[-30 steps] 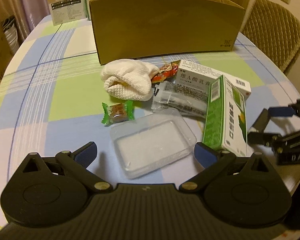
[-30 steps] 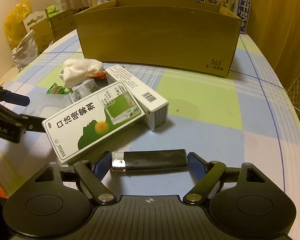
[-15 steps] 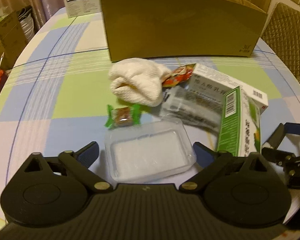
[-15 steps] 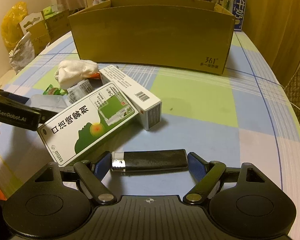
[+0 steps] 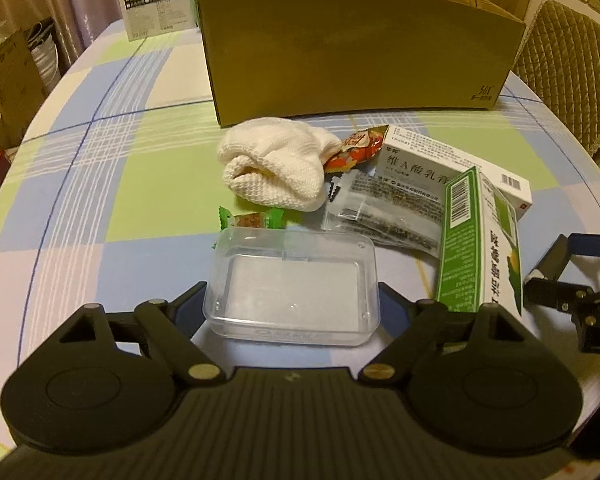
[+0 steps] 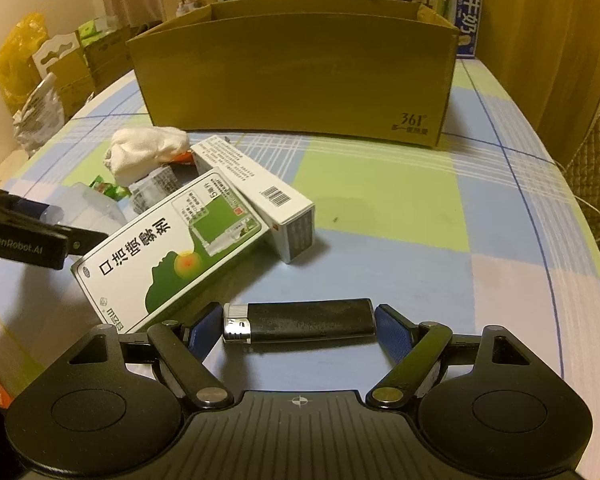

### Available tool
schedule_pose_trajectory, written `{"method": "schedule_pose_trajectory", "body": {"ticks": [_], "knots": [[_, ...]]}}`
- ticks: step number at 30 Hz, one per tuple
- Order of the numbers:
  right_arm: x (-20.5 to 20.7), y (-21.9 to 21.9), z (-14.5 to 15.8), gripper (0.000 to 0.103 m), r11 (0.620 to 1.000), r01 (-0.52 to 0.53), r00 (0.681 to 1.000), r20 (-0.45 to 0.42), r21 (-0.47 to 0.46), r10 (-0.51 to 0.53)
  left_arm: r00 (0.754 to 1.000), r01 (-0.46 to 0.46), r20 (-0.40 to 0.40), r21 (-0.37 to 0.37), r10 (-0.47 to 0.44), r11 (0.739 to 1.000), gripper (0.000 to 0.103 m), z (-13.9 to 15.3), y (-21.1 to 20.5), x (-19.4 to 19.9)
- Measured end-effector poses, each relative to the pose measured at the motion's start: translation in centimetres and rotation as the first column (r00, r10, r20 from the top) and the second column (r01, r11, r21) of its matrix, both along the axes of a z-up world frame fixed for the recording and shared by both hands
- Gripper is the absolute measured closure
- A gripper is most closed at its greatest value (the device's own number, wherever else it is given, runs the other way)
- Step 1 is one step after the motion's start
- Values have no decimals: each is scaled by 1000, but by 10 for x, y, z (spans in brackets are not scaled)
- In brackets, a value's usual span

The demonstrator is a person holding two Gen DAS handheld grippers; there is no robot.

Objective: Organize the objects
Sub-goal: 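Carry the lighter and clear container into the box and release both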

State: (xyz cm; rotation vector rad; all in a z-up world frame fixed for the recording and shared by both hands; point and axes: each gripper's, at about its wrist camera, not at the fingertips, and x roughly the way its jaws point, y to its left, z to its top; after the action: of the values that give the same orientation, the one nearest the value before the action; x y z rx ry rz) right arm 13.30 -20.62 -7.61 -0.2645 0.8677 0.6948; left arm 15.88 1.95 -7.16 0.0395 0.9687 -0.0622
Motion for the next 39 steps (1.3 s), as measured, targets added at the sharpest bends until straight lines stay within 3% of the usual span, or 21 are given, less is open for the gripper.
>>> {"method": "schedule_pose_trajectory", "body": {"ticks": [9, 19, 31, 39], "knots": [[-2, -12, 18, 24, 998, 57, 998, 12, 28, -57, 998, -29, 46, -15, 30, 999, 20, 27, 3, -19], [-14, -17, 60, 24, 993, 74, 995, 62, 88, -80, 993, -3, 119, -39, 7, 999, 20, 67, -10, -35], [-12, -15, 101, 24, 986, 83, 990, 103, 144, -99, 978, 32, 207, -14, -29, 999, 20, 113, -15, -28], [-12, -13, 113, 24, 987, 75, 988, 120, 145, -93, 976, 40, 216, -24, -34, 999, 20, 123, -15, -30]]}}
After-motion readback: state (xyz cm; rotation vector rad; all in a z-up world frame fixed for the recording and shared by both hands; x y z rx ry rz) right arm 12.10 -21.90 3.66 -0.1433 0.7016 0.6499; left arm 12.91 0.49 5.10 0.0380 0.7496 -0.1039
